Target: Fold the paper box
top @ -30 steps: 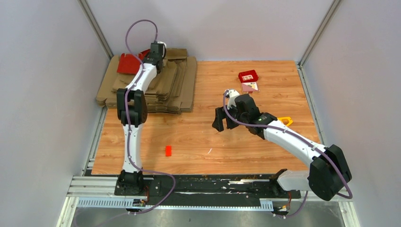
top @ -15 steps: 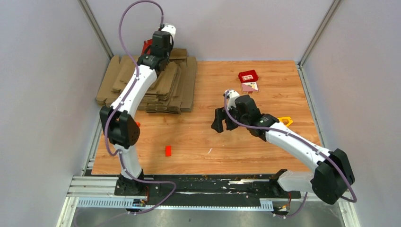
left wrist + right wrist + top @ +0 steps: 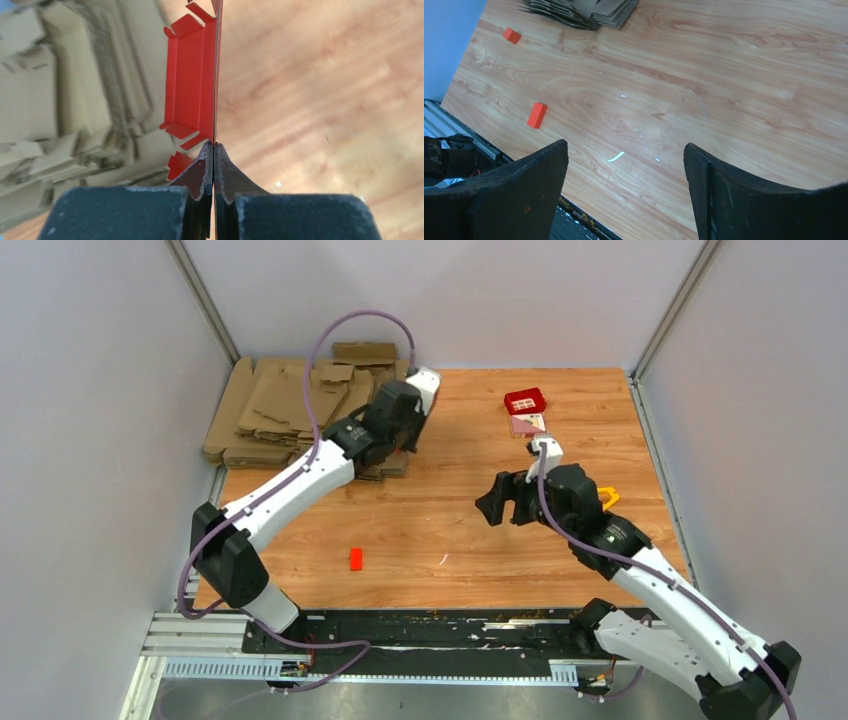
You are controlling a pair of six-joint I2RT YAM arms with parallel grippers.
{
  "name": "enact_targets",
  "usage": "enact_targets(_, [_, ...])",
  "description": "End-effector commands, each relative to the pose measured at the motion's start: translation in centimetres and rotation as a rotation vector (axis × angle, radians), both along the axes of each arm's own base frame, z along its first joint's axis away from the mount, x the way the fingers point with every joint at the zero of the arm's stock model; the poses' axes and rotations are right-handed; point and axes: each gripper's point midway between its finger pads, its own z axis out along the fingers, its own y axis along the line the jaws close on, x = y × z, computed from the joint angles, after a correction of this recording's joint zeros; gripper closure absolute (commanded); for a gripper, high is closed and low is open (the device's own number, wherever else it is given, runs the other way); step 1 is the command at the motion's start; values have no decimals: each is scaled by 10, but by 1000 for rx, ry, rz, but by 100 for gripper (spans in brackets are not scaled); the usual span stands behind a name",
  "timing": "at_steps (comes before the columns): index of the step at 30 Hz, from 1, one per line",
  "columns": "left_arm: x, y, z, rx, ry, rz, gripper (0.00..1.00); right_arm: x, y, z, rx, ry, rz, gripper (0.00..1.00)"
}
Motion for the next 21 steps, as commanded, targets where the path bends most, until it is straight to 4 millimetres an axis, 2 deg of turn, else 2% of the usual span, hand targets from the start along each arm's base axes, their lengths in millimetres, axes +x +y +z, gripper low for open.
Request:
enact_targets(1, [-49, -27, 9, -49, -13, -90, 100, -8, -27, 0, 21, -7, -129, 14])
enact_targets(3, [-65, -33, 9, -68, -18, -146, 100, -12, -35, 1, 32, -18, -155, 10])
enact_targets(6, [-87, -42, -11, -95, 44, -210, 100, -18, -46, 0, 40, -7, -199, 0])
enact_targets(9, [-102, -44, -38, -98, 127, -219, 99, -26, -51, -5, 44, 30, -220, 0])
enact_targets(13, [-123, -64, -70, -196, 223, -279, 95, -33, -58, -23, 75, 157, -321, 0])
enact_targets(15, [-135, -77, -84, -260, 272, -322, 86, -35, -65, -34, 93, 223, -407, 0])
enact_targets(19, [-152, -99, -108, -351, 364, -401, 53, -37, -69, -52, 113, 299, -492, 0])
enact_targets(21, [-156, -102, -118, -346, 396, -417, 45, -37, -65, -58, 128, 314, -482, 1])
